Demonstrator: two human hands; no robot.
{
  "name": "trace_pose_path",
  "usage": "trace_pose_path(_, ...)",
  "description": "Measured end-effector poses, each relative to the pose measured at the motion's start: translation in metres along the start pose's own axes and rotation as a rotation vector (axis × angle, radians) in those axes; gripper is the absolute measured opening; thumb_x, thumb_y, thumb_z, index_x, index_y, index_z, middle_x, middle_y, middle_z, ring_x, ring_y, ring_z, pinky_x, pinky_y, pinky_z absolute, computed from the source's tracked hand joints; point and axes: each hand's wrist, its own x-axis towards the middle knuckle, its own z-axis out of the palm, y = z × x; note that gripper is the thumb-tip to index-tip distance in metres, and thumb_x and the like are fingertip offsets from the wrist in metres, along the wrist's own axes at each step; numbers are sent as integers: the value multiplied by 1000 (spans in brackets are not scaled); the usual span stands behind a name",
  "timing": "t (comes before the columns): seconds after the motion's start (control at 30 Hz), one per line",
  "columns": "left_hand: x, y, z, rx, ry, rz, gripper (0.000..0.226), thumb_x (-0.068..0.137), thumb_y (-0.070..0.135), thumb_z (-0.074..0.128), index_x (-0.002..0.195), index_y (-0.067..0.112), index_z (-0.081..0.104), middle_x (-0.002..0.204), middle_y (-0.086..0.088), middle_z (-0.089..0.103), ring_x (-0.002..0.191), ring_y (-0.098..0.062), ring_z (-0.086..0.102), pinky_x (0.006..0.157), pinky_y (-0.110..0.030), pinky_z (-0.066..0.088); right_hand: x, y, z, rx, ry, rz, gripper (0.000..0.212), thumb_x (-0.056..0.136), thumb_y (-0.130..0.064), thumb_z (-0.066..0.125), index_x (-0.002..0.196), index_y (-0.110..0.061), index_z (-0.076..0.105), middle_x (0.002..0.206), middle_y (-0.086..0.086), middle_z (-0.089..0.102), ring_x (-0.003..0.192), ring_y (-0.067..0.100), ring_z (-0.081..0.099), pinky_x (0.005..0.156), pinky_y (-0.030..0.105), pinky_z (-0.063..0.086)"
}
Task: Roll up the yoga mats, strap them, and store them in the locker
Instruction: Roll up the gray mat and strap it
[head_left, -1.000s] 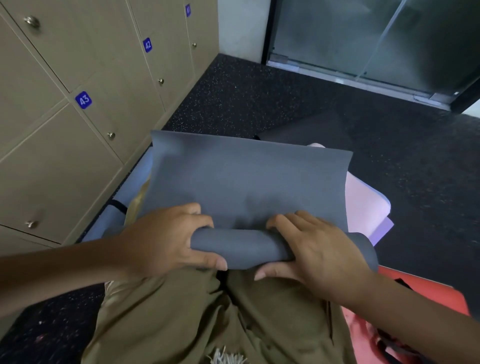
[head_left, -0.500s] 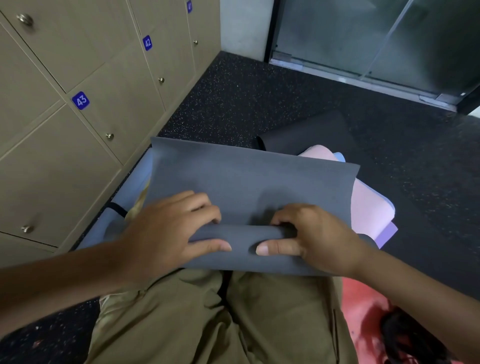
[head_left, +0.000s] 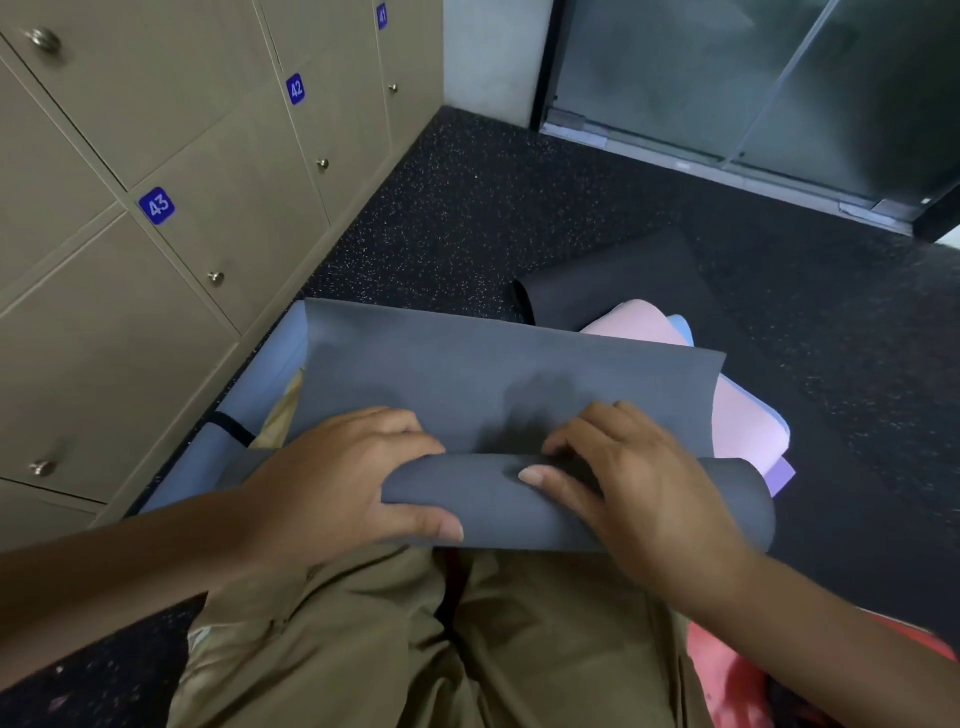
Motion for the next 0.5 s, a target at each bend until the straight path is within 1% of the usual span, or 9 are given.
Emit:
trace_pose_path(0.07,11,-4,-6,-99,-80,-50,68,73,92,53,105,36,71,97,13,61,96,-4,60,82,-22,45,-7,-3,3,-102,55,-42,46,102,-59,43,98,-22,70,93,-5,61,86,21,57,73,37,49)
trace_pose_path(0.13,21,-8,-10,-168,-141,-91,72,69,95,53,102,34,72,97,10,63,94,-7,62,80,-25,48,-8,0,7,-130,74,-54,50,104,-58,40,100,-19,71,92,-2,62,84,23,57,72,39,49)
trace_pose_path(0.2,27,-11,-11,-147,-151,-78,73,70,96,50,103,35,72,99,10,62,96,-7,62,84,-31,50,-4,4,11,-133,84,-50,53,106,-58,37,97,-19,71,88,0,62,82,25,57,71,41,49)
trace_pose_path(0.23,27,-12,-11,-110,-126,-59,71,73,94,49,107,36,72,102,14,60,99,-5,61,86,-30,50,0,6,12,-128,77,-42,53,106,-58,36,95,-19,71,87,0,61,82,26,57,71,42,49)
trace_pose_path(0.27,26,-12,-11,-44,-67,-27,70,77,92,47,113,37,72,105,17,58,100,-2,60,86,-26,49,5,7,13,-118,62,-29,54,106,-58,34,93,-20,71,85,-1,61,82,25,57,70,42,49)
trace_pose_path(0.33,22,-10,-9,120,123,76,65,87,81,48,122,31,71,106,19,58,96,-3,60,80,-22,47,14,8,11,-104,17,4,54,104,-61,32,90,-25,70,82,-4,60,81,22,57,67,36,47)
trace_pose_path(0.4,15,-4,-4,205,302,170,52,96,64,53,119,23,75,102,12,63,89,-13,63,72,-24,45,23,6,8,-81,-28,33,53,101,-64,31,87,-29,69,80,-8,60,83,18,58,60,30,37)
trace_pose_path(0.47,10,-1,5,244,384,251,46,99,55,57,119,19,76,104,5,67,88,-19,64,72,-30,48,33,6,5,-40,-85,55,56,97,-67,28,85,-30,67,80,-11,58,85,14,57,59,30,35)
trace_pose_path(0.5,7,0,8,250,386,269,49,98,58,58,123,19,75,108,3,67,91,-20,64,74,-33,50,38,6,4,-17,-118,65,58,96,-69,26,84,-29,66,80,-11,57,85,13,57,59,31,38)
